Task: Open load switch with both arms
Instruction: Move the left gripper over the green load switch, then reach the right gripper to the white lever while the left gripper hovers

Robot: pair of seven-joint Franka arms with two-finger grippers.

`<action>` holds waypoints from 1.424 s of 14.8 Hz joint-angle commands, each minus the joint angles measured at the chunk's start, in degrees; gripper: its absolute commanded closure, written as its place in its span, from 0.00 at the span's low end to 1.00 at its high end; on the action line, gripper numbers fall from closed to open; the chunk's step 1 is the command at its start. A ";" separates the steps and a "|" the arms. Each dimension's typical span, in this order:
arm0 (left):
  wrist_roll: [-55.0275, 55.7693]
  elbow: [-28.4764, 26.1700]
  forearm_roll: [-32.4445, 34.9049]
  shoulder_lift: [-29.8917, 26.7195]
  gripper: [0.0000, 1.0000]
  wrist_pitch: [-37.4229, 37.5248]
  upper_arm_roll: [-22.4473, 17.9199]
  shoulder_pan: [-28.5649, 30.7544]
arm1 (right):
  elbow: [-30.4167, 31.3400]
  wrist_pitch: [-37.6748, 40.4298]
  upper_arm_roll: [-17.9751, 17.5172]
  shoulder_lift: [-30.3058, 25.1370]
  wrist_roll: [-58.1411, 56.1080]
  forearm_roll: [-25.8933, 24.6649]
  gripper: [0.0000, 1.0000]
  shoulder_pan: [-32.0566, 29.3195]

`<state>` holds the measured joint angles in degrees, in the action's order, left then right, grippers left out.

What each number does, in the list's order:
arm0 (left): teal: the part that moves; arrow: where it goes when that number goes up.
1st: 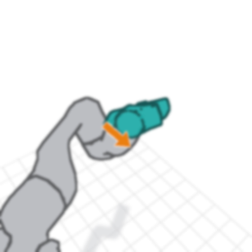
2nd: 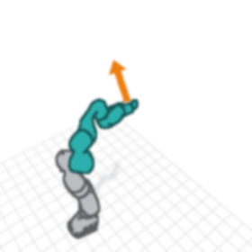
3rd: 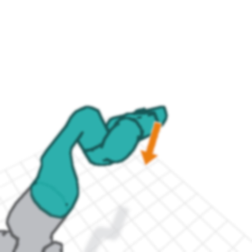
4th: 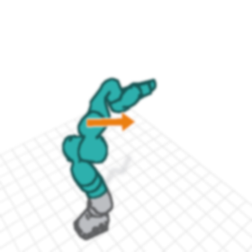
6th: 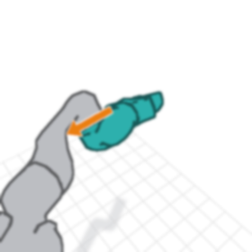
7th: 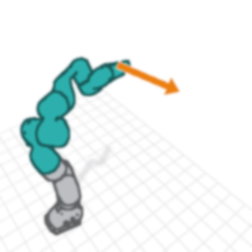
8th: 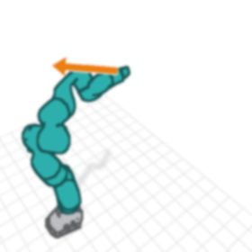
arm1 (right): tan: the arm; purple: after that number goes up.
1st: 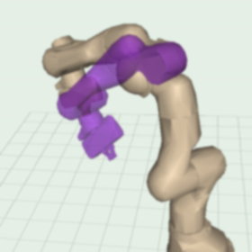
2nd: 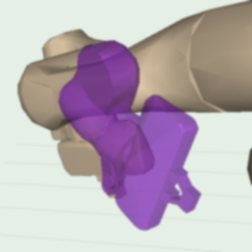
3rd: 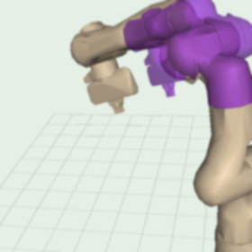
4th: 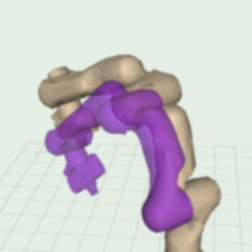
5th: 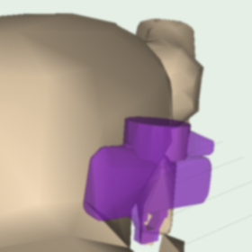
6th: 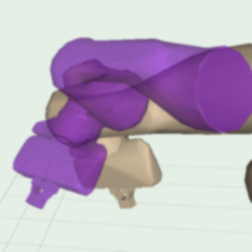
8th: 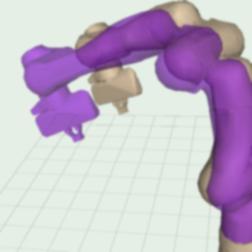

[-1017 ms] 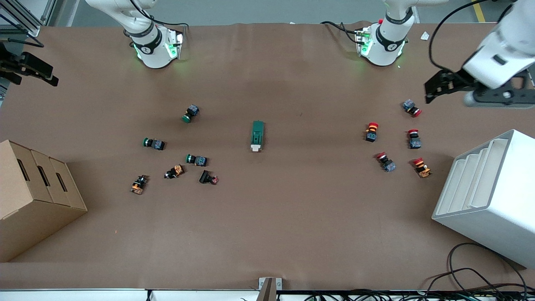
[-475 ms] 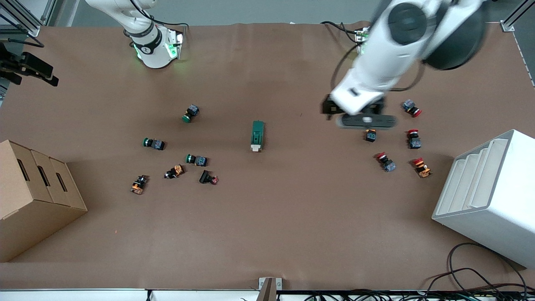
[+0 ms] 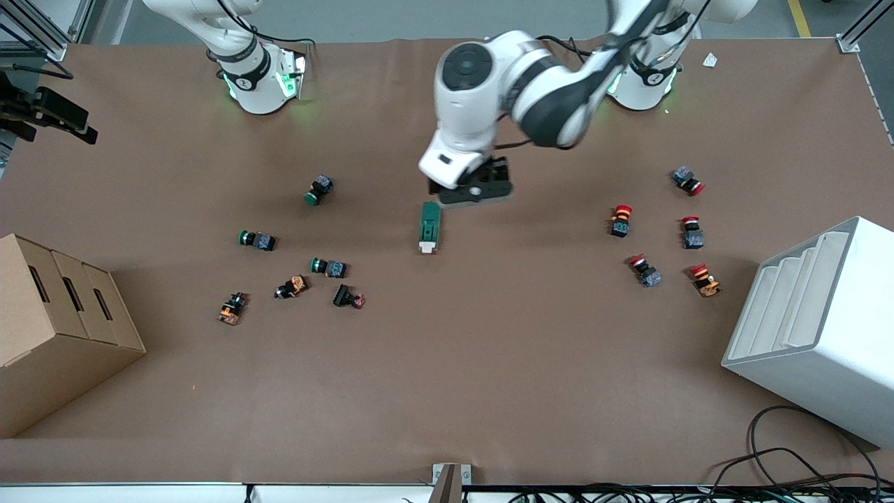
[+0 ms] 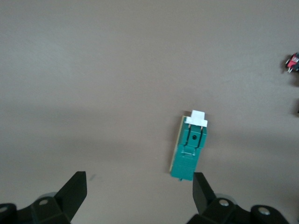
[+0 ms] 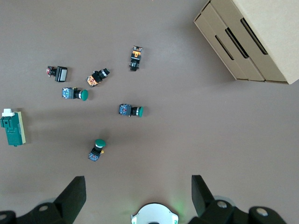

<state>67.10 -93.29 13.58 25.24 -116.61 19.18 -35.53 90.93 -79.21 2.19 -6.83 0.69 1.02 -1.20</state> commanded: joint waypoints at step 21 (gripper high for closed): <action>60.86 -12.09 69.65 16.41 0.03 -11.36 -0.10 -17.20 | -2.34 -8.31 -0.87 19.82 49.75 2.23 0.00 13.74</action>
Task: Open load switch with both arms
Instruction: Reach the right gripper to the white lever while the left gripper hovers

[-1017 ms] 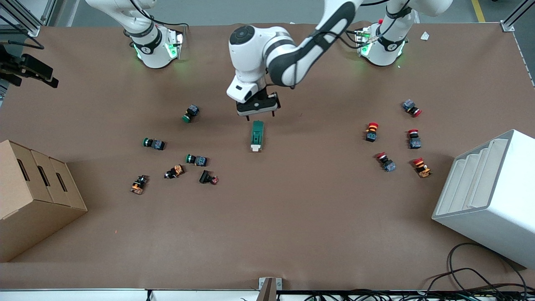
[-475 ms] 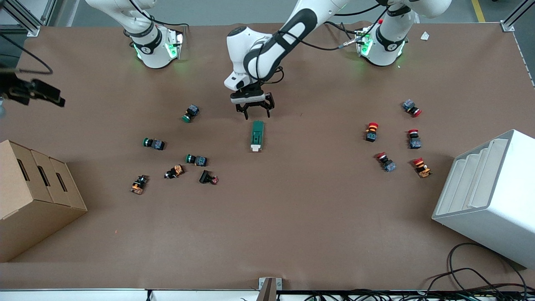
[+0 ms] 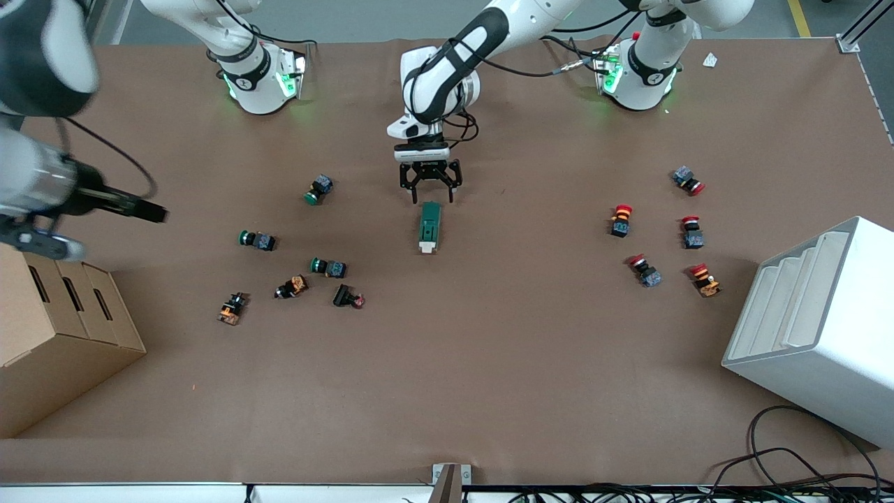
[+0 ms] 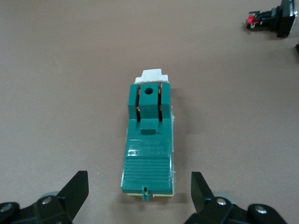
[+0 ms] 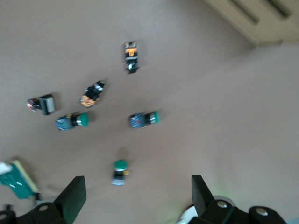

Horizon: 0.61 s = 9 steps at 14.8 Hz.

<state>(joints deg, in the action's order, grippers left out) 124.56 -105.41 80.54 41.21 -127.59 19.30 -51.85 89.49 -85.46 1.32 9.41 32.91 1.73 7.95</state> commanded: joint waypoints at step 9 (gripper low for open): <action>19.32 -4.45 18.86 1.85 0.03 7.25 -0.41 -2.72 | -1.60 -20.16 -0.53 21.41 61.52 5.21 0.00 23.50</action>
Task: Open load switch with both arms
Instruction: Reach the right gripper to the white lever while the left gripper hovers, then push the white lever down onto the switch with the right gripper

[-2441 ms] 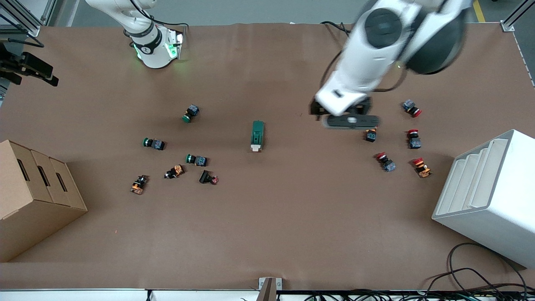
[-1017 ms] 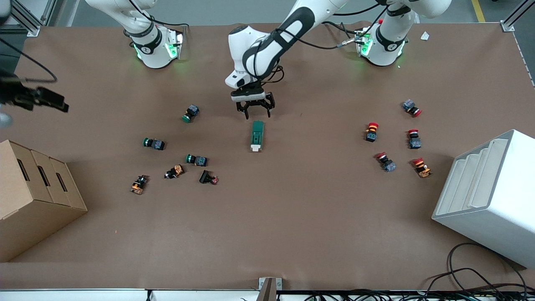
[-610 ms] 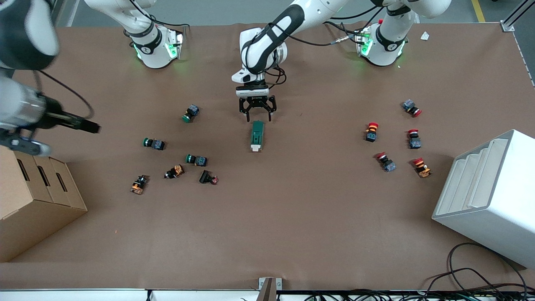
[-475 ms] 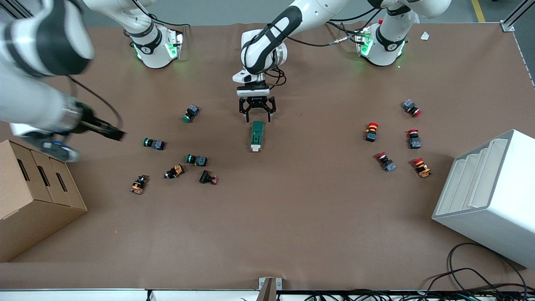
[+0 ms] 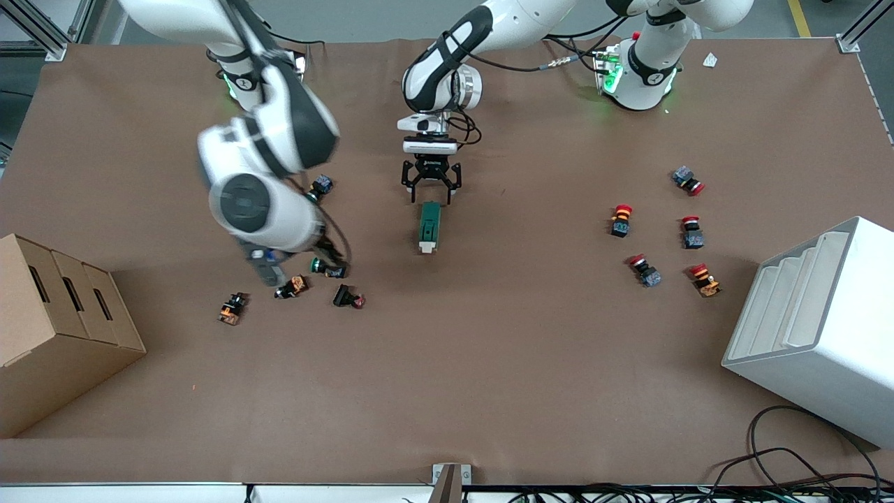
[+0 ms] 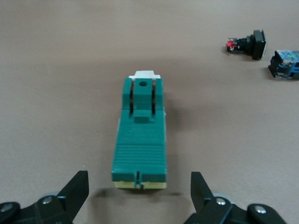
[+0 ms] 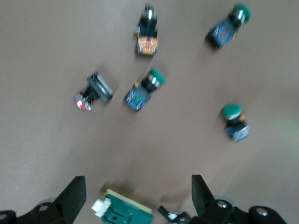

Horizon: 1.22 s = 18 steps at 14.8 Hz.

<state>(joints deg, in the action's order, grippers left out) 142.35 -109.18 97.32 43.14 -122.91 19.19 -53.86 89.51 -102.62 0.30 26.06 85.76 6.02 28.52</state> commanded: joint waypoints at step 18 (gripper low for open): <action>9.62 0.11 12.10 6.17 0.02 12.43 -0.38 -3.53 | -7.32 -8.59 -1.00 19.20 27.18 8.30 0.00 12.35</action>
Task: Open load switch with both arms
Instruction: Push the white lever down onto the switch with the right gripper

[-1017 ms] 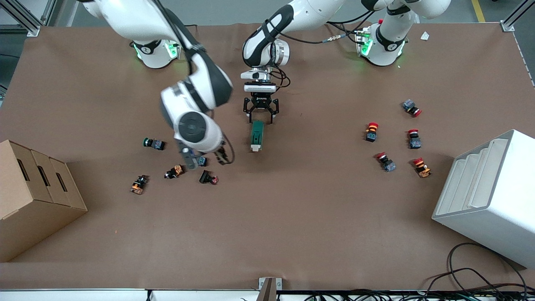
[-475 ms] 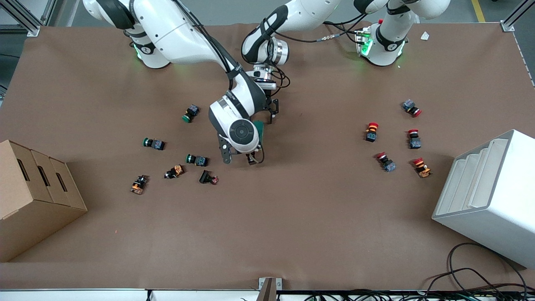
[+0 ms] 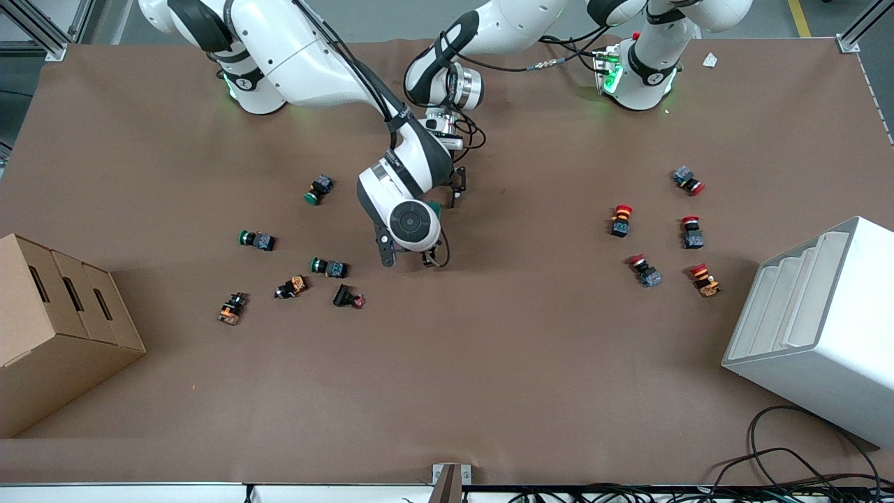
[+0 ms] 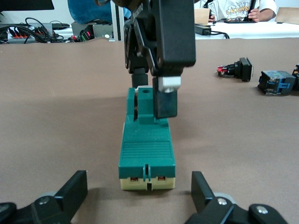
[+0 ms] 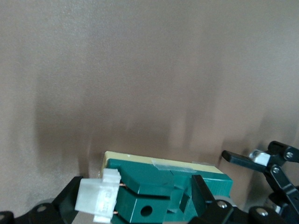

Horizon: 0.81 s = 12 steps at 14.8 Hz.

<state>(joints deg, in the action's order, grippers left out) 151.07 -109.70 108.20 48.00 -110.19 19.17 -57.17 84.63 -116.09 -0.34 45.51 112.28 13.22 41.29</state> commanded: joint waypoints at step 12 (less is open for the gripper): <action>0.80 0.54 1.14 1.75 0.02 -0.29 -0.36 -0.57 | -9.57 21.35 -1.33 -1.04 0.48 0.93 0.00 -0.43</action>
<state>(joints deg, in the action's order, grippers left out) 151.07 -109.70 108.27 48.06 -110.06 19.16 -57.22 74.40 -95.82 -0.94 45.36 112.28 13.39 41.04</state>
